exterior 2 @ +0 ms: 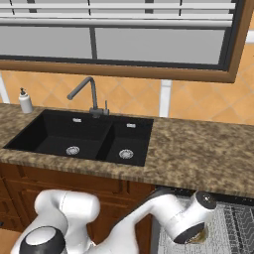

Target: Pick up the cup and bowl from the counter, place them in the dishwasher, and close the dishwasher door.

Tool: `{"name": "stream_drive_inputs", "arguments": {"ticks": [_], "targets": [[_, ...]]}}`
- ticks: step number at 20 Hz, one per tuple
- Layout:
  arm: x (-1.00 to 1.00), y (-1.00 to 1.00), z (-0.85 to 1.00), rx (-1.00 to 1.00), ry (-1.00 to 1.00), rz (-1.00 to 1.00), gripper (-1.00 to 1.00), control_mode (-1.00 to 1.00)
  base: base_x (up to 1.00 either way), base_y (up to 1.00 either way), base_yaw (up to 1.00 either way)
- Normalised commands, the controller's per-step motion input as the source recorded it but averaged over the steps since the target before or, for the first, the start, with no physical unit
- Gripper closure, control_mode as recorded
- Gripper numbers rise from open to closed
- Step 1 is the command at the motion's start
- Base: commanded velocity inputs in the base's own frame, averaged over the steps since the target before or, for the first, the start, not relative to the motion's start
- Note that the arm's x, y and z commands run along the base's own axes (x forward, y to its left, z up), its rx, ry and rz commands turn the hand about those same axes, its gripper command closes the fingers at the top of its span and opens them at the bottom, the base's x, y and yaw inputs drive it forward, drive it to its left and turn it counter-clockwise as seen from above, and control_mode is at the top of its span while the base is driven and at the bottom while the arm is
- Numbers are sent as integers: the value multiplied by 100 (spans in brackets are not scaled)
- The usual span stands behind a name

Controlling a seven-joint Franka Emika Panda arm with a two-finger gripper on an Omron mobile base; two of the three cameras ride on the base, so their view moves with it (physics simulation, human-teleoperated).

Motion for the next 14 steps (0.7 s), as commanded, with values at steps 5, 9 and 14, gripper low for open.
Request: {"name": "stream_drive_inputs", "arguments": {"ticks": [5, 9, 14], "targets": [[-75, -50, -45, 21, -17, 16, 100, -100, 0, 0, 0], [-20, -20, -60, 32, -19, 13, 100, -100, 0, 0, 0], [13, -4, -47, 29, -7, 6, 100, -100, 0, 0, 0]]}}
